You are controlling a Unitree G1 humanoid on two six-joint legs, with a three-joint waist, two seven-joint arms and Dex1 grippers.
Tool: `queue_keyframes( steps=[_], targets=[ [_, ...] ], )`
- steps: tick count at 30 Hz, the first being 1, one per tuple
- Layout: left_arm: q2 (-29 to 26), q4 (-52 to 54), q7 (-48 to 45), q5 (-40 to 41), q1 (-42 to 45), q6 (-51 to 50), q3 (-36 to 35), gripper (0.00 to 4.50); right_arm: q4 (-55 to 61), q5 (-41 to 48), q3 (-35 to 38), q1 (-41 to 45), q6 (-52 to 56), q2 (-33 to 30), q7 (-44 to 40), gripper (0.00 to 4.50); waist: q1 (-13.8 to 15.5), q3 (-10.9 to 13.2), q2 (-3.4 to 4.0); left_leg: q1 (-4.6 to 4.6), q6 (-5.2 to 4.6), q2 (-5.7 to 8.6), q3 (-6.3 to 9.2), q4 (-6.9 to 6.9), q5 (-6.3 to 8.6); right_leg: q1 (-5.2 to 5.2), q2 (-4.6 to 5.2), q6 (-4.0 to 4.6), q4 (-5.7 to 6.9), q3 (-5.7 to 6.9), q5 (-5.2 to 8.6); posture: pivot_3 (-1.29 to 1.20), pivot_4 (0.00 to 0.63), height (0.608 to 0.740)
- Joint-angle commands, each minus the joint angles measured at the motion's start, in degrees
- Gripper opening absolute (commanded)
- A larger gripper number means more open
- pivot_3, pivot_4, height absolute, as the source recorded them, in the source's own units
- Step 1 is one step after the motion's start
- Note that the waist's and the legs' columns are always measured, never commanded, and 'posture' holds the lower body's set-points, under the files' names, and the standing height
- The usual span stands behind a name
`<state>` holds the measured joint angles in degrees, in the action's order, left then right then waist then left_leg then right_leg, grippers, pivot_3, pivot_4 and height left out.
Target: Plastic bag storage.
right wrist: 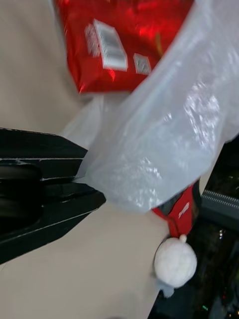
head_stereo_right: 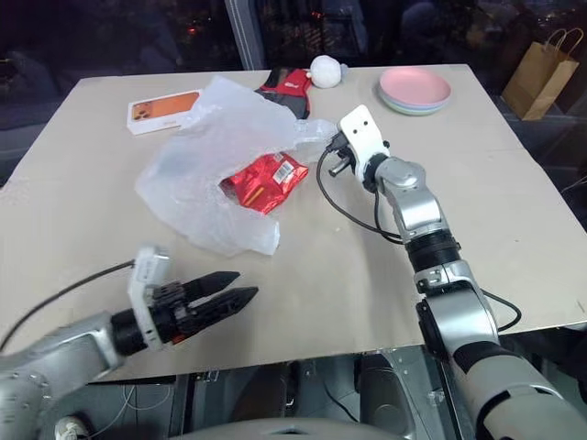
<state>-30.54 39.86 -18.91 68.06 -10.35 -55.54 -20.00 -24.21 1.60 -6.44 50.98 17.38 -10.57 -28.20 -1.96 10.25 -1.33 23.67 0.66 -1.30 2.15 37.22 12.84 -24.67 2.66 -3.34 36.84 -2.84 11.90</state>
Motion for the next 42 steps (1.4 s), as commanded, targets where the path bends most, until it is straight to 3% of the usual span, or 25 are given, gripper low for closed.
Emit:
queue_keyframes(
  steps=[1,9,13,20,21,27,34,37,42],
  targets=[
    [4.2,-2.8,3.4,-7.1,3.2,5.2,5.6,4.43,5.0,0.2,0.2,-0.2,2.4,-0.1,0.4,0.00,-0.1,0.0,-0.04,0.00,0.00,0.01,-0.02,0.07,0.00,0.01,0.00,-0.01,0.02,-0.02,-0.01,0.00,0.150,0.740],
    [12.2,-10.2,6.9,-10.8,12.3,9.6,9.0,4.43,9.0,-0.1,-0.2,-1.8,5.8,-0.8,0.7,0.00,-0.3,0.0,-0.03,0.01,-0.01,-0.01,0.00,0.04,0.00,-0.01,-0.04,-0.18,0.07,-0.02,-0.12,0.00,0.150,0.740],
    [16.5,-10.9,10.1,-6.9,15.0,10.1,7.5,3.43,10.3,-0.4,-0.2,-2.6,6.9,-1.2,0.7,0.00,-0.3,0.0,-0.03,0.04,-0.01,0.00,-0.02,0.04,0.01,-0.01,-0.02,-0.19,0.02,-0.04,-0.12,0.00,0.150,0.740],
    [16.8,-11.1,15.4,7.4,16.6,9.6,2.1,0.33,9.5,-0.7,0.2,-2.8,6.7,-1.8,0.7,0.00,-0.3,0.0,-0.03,0.04,-0.02,-0.01,0.01,0.05,0.01,-0.01,-0.02,-0.19,0.03,-0.02,-0.12,0.00,0.150,0.740],
    [16.8,-11.2,16.6,9.4,16.6,9.8,1.6,0.06,9.0,-0.7,0.3,-2.6,6.4,-1.9,0.7,0.00,-0.3,0.0,-0.03,0.03,-0.02,-0.01,0.00,0.05,0.01,-0.01,-0.02,-0.19,0.03,-0.03,-0.12,0.00,0.150,0.740],
    [13.8,-9.1,19.5,17.7,14.0,10.2,-0.1,0.06,8.0,-0.6,0.3,-2.3,5.8,-2.0,0.5,0.00,-0.3,0.0,-0.03,0.04,-0.02,-0.01,0.01,0.05,0.00,-0.01,-0.02,-0.19,0.02,-0.02,-0.12,0.00,0.150,0.740],
    [2.9,-8.3,16.6,37.0,11.8,9.9,-4.0,0.06,9.5,1.6,2.1,-1.7,7.6,-2.3,-0.3,0.00,-0.3,0.0,-0.04,0.03,-0.02,-0.01,0.03,0.05,0.01,-0.01,-0.03,-0.18,0.02,0.00,-0.11,0.00,0.150,0.740],
    [-2.3,-13.7,15.5,44.3,19.9,11.8,-9.2,0.06,13.4,6.7,6.9,1.8,13.0,-3.1,-0.6,0.00,0.1,0.1,-0.03,0.07,-0.01,-0.02,0.08,0.07,0.01,-0.01,-0.02,-0.18,0.03,0.05,-0.11,0.00,0.150,0.740],
    [-4.1,-23.1,18.3,44.9,34.2,13.2,-13.9,0.06,17.7,13.7,13.1,7.6,21.9,-4.6,0.5,0.00,0.4,0.0,-0.01,0.06,-0.02,0.00,0.15,0.11,0.00,0.04,-0.03,-0.18,0.01,0.16,-0.11,0.00,0.150,0.740]
  ],
)
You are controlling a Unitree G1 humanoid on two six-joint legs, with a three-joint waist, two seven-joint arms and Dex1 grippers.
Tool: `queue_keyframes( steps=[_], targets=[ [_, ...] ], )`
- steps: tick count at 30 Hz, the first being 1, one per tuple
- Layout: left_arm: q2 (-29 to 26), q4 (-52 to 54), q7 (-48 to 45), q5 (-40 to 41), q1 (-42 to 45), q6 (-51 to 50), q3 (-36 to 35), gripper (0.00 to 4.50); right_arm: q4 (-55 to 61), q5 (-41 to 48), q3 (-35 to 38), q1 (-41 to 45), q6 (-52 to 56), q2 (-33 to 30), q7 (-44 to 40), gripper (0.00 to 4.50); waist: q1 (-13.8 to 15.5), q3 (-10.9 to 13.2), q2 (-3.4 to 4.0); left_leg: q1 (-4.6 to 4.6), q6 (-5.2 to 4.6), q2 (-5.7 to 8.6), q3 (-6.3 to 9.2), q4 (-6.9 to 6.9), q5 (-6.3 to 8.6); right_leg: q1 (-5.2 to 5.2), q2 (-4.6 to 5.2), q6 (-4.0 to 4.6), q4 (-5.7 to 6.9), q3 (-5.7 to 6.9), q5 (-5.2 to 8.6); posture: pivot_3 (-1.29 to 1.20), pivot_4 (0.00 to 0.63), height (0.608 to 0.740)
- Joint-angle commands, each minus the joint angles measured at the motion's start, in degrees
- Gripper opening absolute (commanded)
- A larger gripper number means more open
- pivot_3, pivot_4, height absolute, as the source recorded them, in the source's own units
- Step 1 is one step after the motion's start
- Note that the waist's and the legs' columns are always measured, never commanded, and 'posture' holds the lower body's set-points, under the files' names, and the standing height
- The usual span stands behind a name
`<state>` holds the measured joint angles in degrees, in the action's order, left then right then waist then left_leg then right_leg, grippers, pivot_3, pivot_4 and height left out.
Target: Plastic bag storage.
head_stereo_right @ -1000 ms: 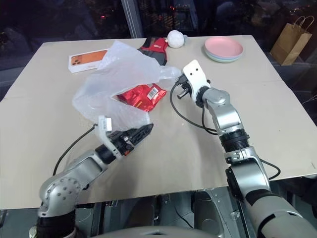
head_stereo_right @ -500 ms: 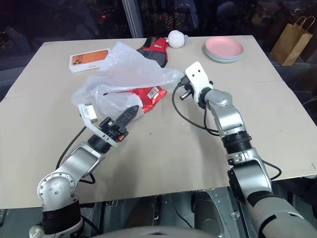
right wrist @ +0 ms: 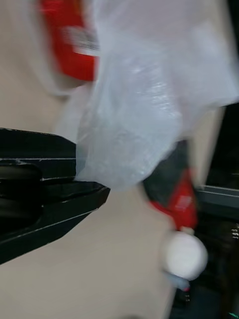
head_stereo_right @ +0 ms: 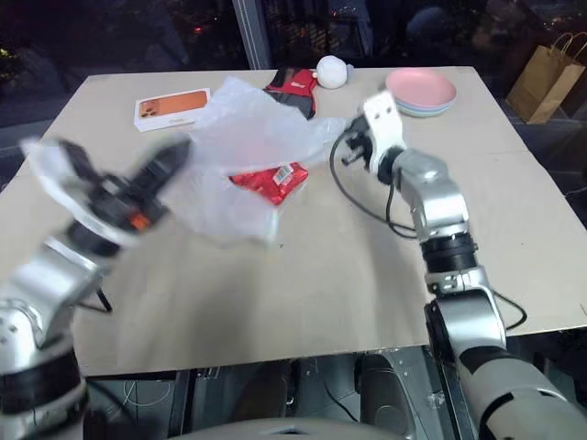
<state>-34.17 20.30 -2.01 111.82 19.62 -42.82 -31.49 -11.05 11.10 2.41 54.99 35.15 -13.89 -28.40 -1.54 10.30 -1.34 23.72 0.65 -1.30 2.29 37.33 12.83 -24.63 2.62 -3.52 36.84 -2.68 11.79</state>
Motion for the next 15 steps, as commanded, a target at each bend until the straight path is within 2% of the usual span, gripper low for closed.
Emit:
queue_keyframes(
  steps=[1,3,5,6,8,9,11,12,13,14,15],
  targets=[
    [-0.8,-4.3,1.8,1.2,5.3,-0.4,-2.5,0.06,5.1,5.3,5.2,4.6,5.7,-1.5,1.1,0.00,0.0,0.0,-0.01,0.00,0.00,0.00,0.00,-0.01,0.00,0.02,0.00,0.00,-0.02,0.01,0.01,0.00,0.150,0.740],
    [-2.9,-2.6,1.9,1.2,1.9,-3.6,-0.7,0.06,6.0,6.3,5.4,5.3,7.4,-2.0,1.4,0.00,-0.3,0.0,-0.03,0.02,0.00,0.00,0.01,-0.08,0.00,0.02,0.00,0.00,-0.06,0.02,0.01,0.00,0.150,0.740],
    [-5.3,1.0,0.8,0.5,-5.8,-6.9,0.9,0.06,6.6,6.4,4.4,4.6,7.8,-1.8,1.6,0.00,-0.8,0.0,-0.02,0.01,-0.03,0.00,-0.03,-0.19,0.03,0.00,0.01,0.00,-0.10,-0.02,0.02,0.00,0.150,0.740],
    [-5.9,2.2,0.1,0.7,-8.7,-7.8,1.2,0.57,6.8,6.5,4.0,4.2,7.9,-1.7,1.8,0.00,-1.0,0.0,-0.01,0.02,-0.07,0.00,-0.09,-0.26,0.05,-0.05,0.03,0.00,-0.12,-0.09,0.02,0.00,0.150,0.740],
    [-7.3,5.3,-3.6,-0.2,-17.3,-10.8,0.3,1.03,6.8,6.0,2.6,2.7,7.4,-1.0,1.9,0.00,-1.1,0.0,-0.04,0.07,-0.08,0.00,-0.23,-0.45,0.06,-0.24,0.04,0.01,-0.15,-0.23,0.03,0.00,0.150,0.740],
    [-7.8,6.1,-5.0,-0.4,-20.9,-11.6,-0.6,1.61,6.5,6.0,2.2,2.2,7.3,-0.6,2.1,0.00,-1.1,0.0,-0.03,0.12,-0.08,-0.03,-0.25,-0.52,0.06,-0.34,0.03,0.03,-0.14,-0.24,0.04,0.00,0.150,0.740],
    [-8.9,8.5,-8.3,-2.8,-27.0,-13.2,-1.7,2.37,6.4,5.6,1.4,1.2,6.9,-0.5,2.3,0.00,-1.0,0.0,-0.02,0.11,-0.08,-0.03,-0.28,-0.58,0.06,-0.43,0.03,0.08,-0.12,-0.26,0.07,0.00,0.150,0.740],
    [-9.3,9.9,-9.7,-4.4,-29.2,-13.9,-1.7,2.55,6.3,5.6,1.2,0.9,6.9,-0.5,2.4,0.00,-0.9,0.0,0.00,0.11,-0.08,-0.03,-0.28,-0.59,0.06,-0.43,0.03,0.08,-0.10,-0.26,0.07,0.00,0.150,0.740],
    [-10.2,12.7,-12.4,-9.4,-31.9,-14.6,-0.6,2.80,6.4,5.6,1.0,0.5,6.9,-0.5,2.4,0.00,-0.8,0.0,0.01,0.12,-0.08,-0.03,-0.27,-0.61,0.06,-0.49,0.03,0.10,-0.04,-0.23,0.09,0.00,0.150,0.740],
    [-10.9,15.3,-15.2,-14.2,-34.0,-14.7,0.5,3.29,6.4,5.6,0.9,0.4,6.9,-0.5,2.5,0.00,-0.7,0.0,0.01,0.09,-0.08,-0.03,-0.30,-0.61,0.06,-0.47,0.03,0.13,-0.04,-0.25,0.11,0.00,0.150,0.740],
    [-10.2,16.6,-15.8,-15.8,-35.5,-14.0,1.6,3.72,6.5,5.7,0.8,0.2,7.0,-0.4,2.6,0.00,-0.7,0.0,0.01,0.10,-0.08,-0.02,-0.30,-0.61,0.06,-0.47,0.03,0.22,-0.06,-0.25,0.16,0.00,0.150,0.740]
  ],
)
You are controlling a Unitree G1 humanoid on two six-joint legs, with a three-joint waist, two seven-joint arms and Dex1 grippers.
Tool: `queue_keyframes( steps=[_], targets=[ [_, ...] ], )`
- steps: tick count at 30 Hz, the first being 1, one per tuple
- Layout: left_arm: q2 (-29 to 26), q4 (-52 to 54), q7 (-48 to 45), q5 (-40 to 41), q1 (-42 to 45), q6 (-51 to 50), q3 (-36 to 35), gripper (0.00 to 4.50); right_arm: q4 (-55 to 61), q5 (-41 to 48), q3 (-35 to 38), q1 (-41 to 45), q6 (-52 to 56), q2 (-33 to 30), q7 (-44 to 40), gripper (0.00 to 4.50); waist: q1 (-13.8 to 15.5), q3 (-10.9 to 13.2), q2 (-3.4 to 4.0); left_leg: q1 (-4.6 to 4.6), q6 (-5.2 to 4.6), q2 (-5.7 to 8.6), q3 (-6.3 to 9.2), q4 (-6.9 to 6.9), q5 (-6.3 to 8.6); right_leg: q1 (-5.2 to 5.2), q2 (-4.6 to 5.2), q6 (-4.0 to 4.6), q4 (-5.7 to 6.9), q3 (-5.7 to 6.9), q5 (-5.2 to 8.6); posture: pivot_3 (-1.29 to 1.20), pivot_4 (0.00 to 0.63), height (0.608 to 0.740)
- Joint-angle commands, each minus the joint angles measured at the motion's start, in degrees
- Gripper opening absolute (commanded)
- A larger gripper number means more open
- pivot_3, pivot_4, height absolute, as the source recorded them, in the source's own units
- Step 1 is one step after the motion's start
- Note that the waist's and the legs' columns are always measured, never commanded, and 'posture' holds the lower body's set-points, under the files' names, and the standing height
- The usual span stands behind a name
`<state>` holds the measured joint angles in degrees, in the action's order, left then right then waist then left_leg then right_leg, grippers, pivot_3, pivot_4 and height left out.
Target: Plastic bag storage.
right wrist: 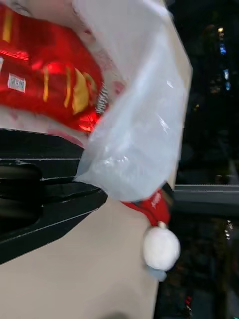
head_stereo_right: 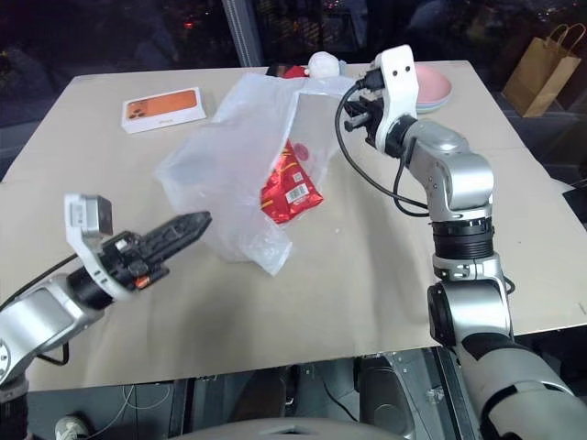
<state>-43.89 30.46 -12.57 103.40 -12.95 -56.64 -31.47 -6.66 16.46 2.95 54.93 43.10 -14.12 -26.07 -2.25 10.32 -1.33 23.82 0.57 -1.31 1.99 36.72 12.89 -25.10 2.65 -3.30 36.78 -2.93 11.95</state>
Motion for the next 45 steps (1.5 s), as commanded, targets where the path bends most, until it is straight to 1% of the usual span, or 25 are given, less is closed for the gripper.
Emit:
queue_keyframes(
  steps=[1,2,4,6,9,11,13,17,21,24,26,27,28,30,32,33,35,36,39,43,45],
  targets=[
    [0.5,7.2,-4.9,-8.9,-3.6,1.0,3.1,4.17,2.0,0.5,0.2,0.1,-1.0,-0.2,0.3,0.00,0.1,0.0,0.00,0.00,0.01,0.01,-0.01,0.02,0.00,0.02,0.00,0.07,-0.02,-0.01,0.04,0.00,0.150,0.740],
    [1.0,8.5,-5.7,-12.6,-3.8,2.2,5.2,4.46,2.0,0.4,0.0,-0.1,-1.0,-0.2,0.3,0.00,0.2,0.0,0.00,-0.02,0.01,0.01,-0.05,0.04,-0.01,0.04,0.00,0.09,-0.03,-0.06,0.06,0.00,0.150,0.740],
    [2.9,9.5,-5.1,-17.2,-2.6,4.2,8.8,4.46,2.2,0.6,0.1,-0.3,-0.8,-0.1,0.5,0.00,0.2,0.0,0.01,-0.04,0.02,0.01,-0.02,0.13,-0.01,0.09,-0.01,0.09,-0.02,-0.04,0.06,0.00,0.150,0.740],
    [4.4,9.2,-4.1,-19.6,-1.1,5.6,11.2,4.46,2.1,0.7,0.1,-0.3,-0.8,0.0,0.6,0.00,0.1,0.0,0.00,-0.13,0.02,0.01,-0.02,0.16,-0.01,0.20,-0.01,0.09,-0.01,-0.04,0.06,0.00,0.150,0.740],
    [6.9,7.7,-3.1,-27.9,2.3,7.8,16.6,4.46,2.9,0.8,0.0,-0.8,-0.2,0.0,0.9,0.00,0.0,0.0,0.03,-0.12,0.02,-0.01,0.01,0.18,-0.01,0.19,-0.04,0.02,0.02,-0.03,0.01,0.00,0.150,0.740],
    [8.5,6.3,-2.9,-29.3,3.9,8.2,18.6,4.46,3.2,0.8,0.1,-1.1,0.0,0.1,1.1,0.00,0.0,0.0,0.03,-0.11,0.02,-0.01,0.01,0.19,-0.01,0.19,-0.05,-0.10,0.02,-0.03,-0.06,0.00,0.150,0.740],
    [10.3,4.9,-2.2,-29.9,5.5,8.4,20.2,4.46,3.6,0.7,-0.1,-1.4,0.2,0.1,1.3,0.00,-0.1,0.0,0.03,-0.09,0.02,-0.01,0.01,0.19,-0.01,0.18,-0.05,-0.13,0.00,-0.04,-0.08,0.00,0.150,0.740],
    [14.8,1.1,3.2,-28.0,9.1,7.6,21.9,4.46,4.1,0.8,-0.3,-1.9,0.3,0.1,1.6,0.00,0.0,0.0,0.01,-0.07,0.01,-0.01,0.04,0.18,-0.01,0.18,-0.04,-0.14,-0.01,-0.01,-0.08,0.00,0.150,0.740],
    [21.8,-3.0,12.1,-21.8,14.4,8.8,22.0,4.46,5.2,0.8,-0.6,-2.3,0.8,-0.2,1.8,0.00,0.1,0.0,0.01,-0.07,0.01,-0.01,0.04,0.22,-0.01,0.19,-0.04,-0.14,0.01,-0.01,-0.09,0.00,0.150,0.740],
    [24.4,-5.4,18.9,-18.1,16.2,8.9,21.0,4.46,6.0,0.9,-0.7,-2.6,1.3,-0.3,1.9,0.00,0.1,0.0,0.00,-0.03,0.01,-0.01,0.12,0.36,-0.01,0.25,-0.03,-0.15,0.02,0.05,-0.10,0.00,0.150,0.740],
    [25.1,-6.5,21.9,-16.2,16.9,9.4,20.5,4.46,6.4,1.0,-0.8,-2.8,1.5,-0.4,1.9,0.00,0.0,0.0,0.00,-0.06,0.01,-0.01,0.10,0.36,-0.01,0.26,-0.03,-0.15,0.04,0.02,-0.10,0.00,0.150,0.740],
    [25.3,-6.7,22.7,-15.5,17.1,9.8,20.4,3.94,6.5,1.0,-0.9,-2.9,1.6,-0.4,1.9,0.00,0.0,0.0,0.01,-0.07,0.01,-0.01,0.11,0.36,-0.01,0.26,-0.03,-0.15,0.04,0.02,-0.10,0.00,0.150,0.740],
    [25.5,-6.7,22.9,-14.7,17.4,9.9,20.4,3.64,6.5,1.0,-0.9,-3.0,1.6,-0.5,1.9,0.00,0.0,0.0,0.01,-0.07,0.01,-0.01,0.11,0.36,-0.01,0.26,-0.04,-0.15,0.05,0.03,-0.10,0.00,0.150,0.740],
    [25.9,-6.6,23.7,-13.5,17.6,10.2,20.4,2.72,6.6,1.0,-0.9,-3.0,1.6,-0.6,1.9,0.00,0.0,0.0,0.01,-0.06,0.01,-0.01,0.12,0.36,-0.01,0.26,-0.04,-0.15,0.05,0.05,-0.10,0.00,0.150,0.740],
    [26.1,-6.2,24.2,-12.9,17.6,10.7,20.4,1.70,6.6,1.0,-1.0,-3.1,1.6,-0.7,1.8,0.00,0.1,0.0,0.01,-0.06,0.01,0.00,0.12,0.38,-0.01,0.27,-0.04,-0.15,0.05,0.04,-0.10,0.00,0.150,0.740],
    [26.1,-5.8,24.2,-12.5,17.6,11.0,20.4,1.32,6.6,1.0,-1.0,-3.1,1.6,-0.7,1.8,0.00,0.1,0.0,0.01,-0.06,0.01,0.00,0.11,0.38,-0.01,0.28,-0.03,-0.15,0.04,0.04,-0.10,0.00,0.150,0.740],
    [25.4,-4.8,23.0,-12.2,17.4,10.8,20.3,0.27,6.4,0.9,-1.0,-3.0,1.5,-0.7,1.8,0.00,0.1,0.0,0.00,-0.06,0.01,0.00,0.12,0.39,-0.01,0.28,-0.03,-0.15,0.04,0.04,-0.10,0.00,0.150,0.740],
    [25.1,-4.4,22.5,-12.2,17.3,10.8,20.3,0.07,6.3,0.9,-1.1,-3.0,1.5,-0.7,1.8,0.00,0.1,0.0,0.00,-0.06,0.01,0.00,0.12,0.39,-0.01,0.28,-0.04,-0.15,0.04,0.05,-0.10,0.00,0.150,0.740],
    [22.8,-2.4,17.6,-9.7,15.0,10.8,18.0,0.07,5.8,0.8,-1.1,-3.1,1.1,-0.5,2.0,0.00,-0.1,0.0,0.01,-0.06,0.01,0.00,0.12,0.39,-0.01,0.28,-0.04,-0.15,0.04,0.05,-0.09,0.00,0.150,0.740],
    [19.4,-3.2,14.6,0.1,15.3,12.7,12.6,0.07,5.5,1.0,-0.8,-3.1,1.0,-0.3,2.2,0.00,0.0,0.0,0.01,-0.05,0.01,-0.02,0.17,0.38,-0.01,0.26,-0.05,-0.14,0.05,0.10,-0.09,0.00,0.150,0.740],
    [16.6,-4.5,13.3,4.8,16.2,12.5,10.2,0.07,5.0,1.1,-0.5,-2.7,0.8,-0.2,2.3,0.00,0.0,0.0,0.00,-0.06,0.01,-0.02,0.17,0.39,-0.01,0.28,-0.05,-0.14,0.05,0.10,-0.08,0.00,0.150,0.740]
  ],
)
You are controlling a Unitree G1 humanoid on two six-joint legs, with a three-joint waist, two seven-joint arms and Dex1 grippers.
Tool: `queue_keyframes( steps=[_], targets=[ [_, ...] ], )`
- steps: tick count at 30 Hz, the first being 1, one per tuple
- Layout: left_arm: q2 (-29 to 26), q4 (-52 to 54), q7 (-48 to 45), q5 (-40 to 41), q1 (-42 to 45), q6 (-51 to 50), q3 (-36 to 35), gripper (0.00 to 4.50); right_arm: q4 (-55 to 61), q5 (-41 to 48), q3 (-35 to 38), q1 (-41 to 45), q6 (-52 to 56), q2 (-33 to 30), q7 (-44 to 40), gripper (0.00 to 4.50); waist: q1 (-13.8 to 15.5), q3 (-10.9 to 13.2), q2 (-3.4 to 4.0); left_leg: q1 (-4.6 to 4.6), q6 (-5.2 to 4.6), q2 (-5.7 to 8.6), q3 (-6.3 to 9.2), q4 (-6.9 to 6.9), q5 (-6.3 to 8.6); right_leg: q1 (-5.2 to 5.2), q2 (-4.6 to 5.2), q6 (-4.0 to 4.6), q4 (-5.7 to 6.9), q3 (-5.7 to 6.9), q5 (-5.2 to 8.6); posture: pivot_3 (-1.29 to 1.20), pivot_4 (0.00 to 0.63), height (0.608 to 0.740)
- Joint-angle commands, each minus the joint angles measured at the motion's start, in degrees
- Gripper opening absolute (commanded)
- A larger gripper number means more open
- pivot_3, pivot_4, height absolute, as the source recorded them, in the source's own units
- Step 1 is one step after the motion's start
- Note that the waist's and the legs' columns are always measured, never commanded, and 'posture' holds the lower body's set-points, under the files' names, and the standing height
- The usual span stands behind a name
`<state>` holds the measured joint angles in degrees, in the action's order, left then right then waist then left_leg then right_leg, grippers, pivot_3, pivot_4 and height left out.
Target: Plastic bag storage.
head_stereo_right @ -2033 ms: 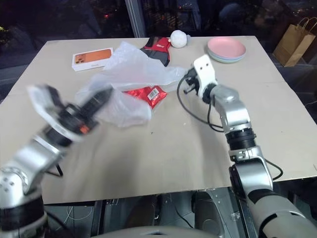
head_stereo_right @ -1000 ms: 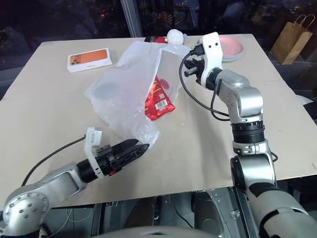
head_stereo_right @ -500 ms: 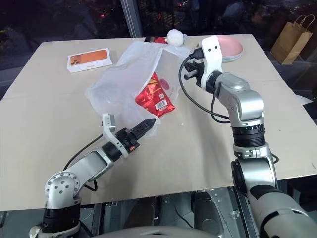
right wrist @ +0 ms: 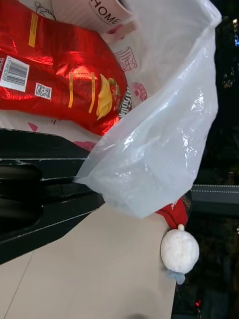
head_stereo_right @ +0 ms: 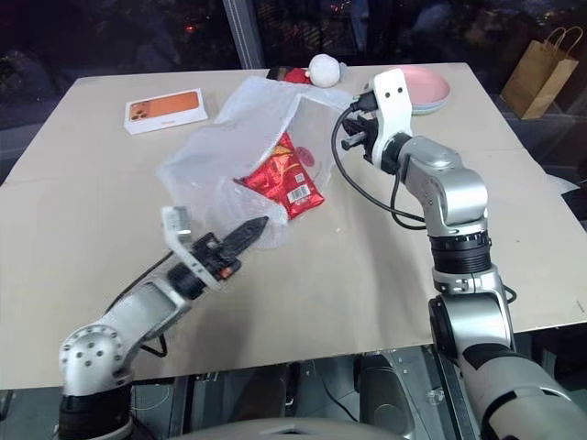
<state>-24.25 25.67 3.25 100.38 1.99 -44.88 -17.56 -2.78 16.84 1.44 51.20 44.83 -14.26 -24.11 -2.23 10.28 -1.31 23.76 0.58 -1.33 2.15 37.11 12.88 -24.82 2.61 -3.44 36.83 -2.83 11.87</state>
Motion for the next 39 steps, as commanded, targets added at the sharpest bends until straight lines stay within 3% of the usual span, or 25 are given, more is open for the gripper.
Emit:
queue_keyframes(
  steps=[1,7,14,21,26,32,39],
  targets=[
    [-4.3,-0.5,-2.9,10.2,1.7,0.8,-4.8,0.07,0.9,0.7,1.1,1.2,-1.0,-0.1,0.4,0.00,0.0,0.0,-0.01,0.01,0.00,0.00,0.00,0.02,0.00,0.00,0.00,0.00,0.00,0.00,0.00,0.00,0.150,0.740],
    [-8.7,-4.8,-8.5,12.6,5.8,-2.7,-10.7,0.07,-0.5,1.6,2.5,2.9,-1.6,-0.2,0.5,0.00,0.1,0.0,-0.01,0.02,0.00,0.01,-0.01,0.03,0.00,0.01,0.01,-0.01,-0.02,0.00,0.00,0.00,0.150,0.740],
    [-8.2,-11.8,-4.5,12.6,17.5,-1.7,-15.6,0.07,0.3,5.1,5.6,6.5,0.3,-0.3,1.1,0.00,0.1,0.0,-0.02,0.05,0.00,0.01,0.05,0.04,0.00,0.02,0.00,-0.01,-0.03,0.08,0.00,0.00,0.150,0.740],
    [-9.9,-11.8,-3.7,12.6,14.7,-3.6,-15.3,0.07,1.0,5.6,4.9,6.6,0.6,0.2,1.8,0.00,-0.1,0.0,-0.02,0.06,0.00,0.00,0.04,-0.04,0.00,-0.02,0.00,-0.01,-0.04,0.04,0.00,0.00,0.150,0.740],
    [-10.3,-15.7,-3.5,12.6,18.1,-4.2,-18.5,0.07,1.8,5.6,4.1,5.7,0.8,0.9,2.3,0.00,0.0,0.0,-0.02,0.06,0.00,0.00,0.06,-0.05,0.00,-0.02,0.00,-0.01,-0.04,0.10,0.00,0.00,0.150,0.740],
    [-14.2,-23.2,-3.5,12.6,27.4,-7.1,-21.1,0.07,2.1,6.0,4.7,6.1,0.3,1.9,3.1,0.00,0.0,0.0,-0.04,0.08,0.00,0.01,0.10,-0.03,0.00,-0.01,0.00,-0.01,-0.03,0.14,0.00,0.00,0.150,0.740],
    [-18.8,-32.4,-5.8,10.4,38.4,-4.6,-19.7,0.07,1.2,9.0,7.9,13.1,0.5,1.7,4.2,0.00,-0.1,0.0,-0.04,0.07,0.00,0.02,0.10,-0.06,0.00,-0.02,0.01,-0.01,-0.04,0.15,0.00,0.00,0.150,0.740]
  ],
)
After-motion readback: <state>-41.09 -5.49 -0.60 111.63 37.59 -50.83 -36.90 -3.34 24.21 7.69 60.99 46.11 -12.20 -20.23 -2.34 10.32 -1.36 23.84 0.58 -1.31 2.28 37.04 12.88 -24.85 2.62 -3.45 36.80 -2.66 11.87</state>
